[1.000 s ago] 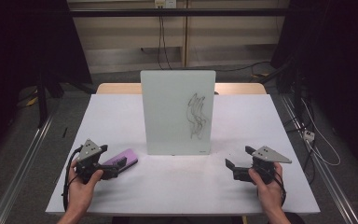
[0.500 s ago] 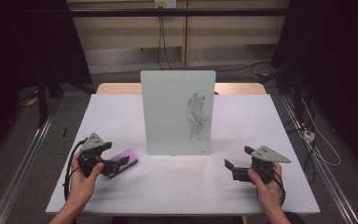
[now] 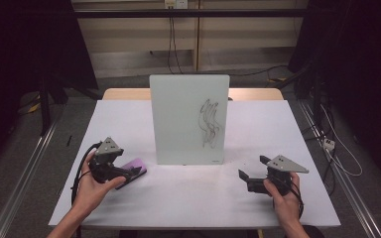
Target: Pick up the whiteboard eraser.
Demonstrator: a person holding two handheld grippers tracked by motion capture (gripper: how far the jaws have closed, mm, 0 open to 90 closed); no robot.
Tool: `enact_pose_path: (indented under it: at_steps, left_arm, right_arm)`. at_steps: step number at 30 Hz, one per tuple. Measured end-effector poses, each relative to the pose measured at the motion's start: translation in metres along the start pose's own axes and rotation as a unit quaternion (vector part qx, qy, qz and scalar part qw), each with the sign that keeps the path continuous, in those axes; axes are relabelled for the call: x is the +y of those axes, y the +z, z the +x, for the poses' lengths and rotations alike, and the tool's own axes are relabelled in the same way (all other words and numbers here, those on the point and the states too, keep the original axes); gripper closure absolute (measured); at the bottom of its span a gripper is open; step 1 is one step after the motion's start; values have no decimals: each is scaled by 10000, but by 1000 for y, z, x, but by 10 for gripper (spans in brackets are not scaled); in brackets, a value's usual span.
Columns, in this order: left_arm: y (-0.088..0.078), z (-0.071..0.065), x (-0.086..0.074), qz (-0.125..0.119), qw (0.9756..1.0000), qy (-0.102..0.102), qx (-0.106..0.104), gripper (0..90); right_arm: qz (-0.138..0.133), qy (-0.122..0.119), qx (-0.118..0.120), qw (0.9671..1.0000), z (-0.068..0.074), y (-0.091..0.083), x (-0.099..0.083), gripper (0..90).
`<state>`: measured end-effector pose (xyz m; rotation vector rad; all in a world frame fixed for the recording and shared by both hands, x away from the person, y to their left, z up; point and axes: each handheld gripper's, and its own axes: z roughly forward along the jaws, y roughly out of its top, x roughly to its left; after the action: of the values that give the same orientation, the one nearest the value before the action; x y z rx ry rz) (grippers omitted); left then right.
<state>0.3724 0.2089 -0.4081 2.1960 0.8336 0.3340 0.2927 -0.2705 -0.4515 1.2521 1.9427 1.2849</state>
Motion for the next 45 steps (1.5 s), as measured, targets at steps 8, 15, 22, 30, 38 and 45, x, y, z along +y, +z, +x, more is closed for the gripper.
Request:
enact_pose_path:
  at_steps: [8, 15, 22, 30, 38, 45]
  left_arm:
    - [2, -4, -3, 176, 9995, 256, -20, 123]
    - [7, -3, -7, 552, 9975, 445, -45, 175]
    - [10, 2, -10, 741, 9959, 509, -122, 264]
    - [12, 4, -12, 947, 9933, 638, -157, 335]
    - [18, 8, -15, 1090, 9923, 572, -139, 339]
    - [22, 8, -15, 1156, 9910, 631, -223, 398]
  right_arm:
    - [51, -65, 30, 10000, 2, 1, 1, 66]
    - [53, -75, 27, 10000, 3, 1, 1, 65]
    - [60, -84, 32, 9999, 2, 1, 1, 65]
    - [71, -108, 18, 9999, 3, 2, 1, 65]
    - [52, -66, 45, 10000, 2, 2, 1, 65]
    - [66, -94, 37, 9999, 3, 2, 1, 65]
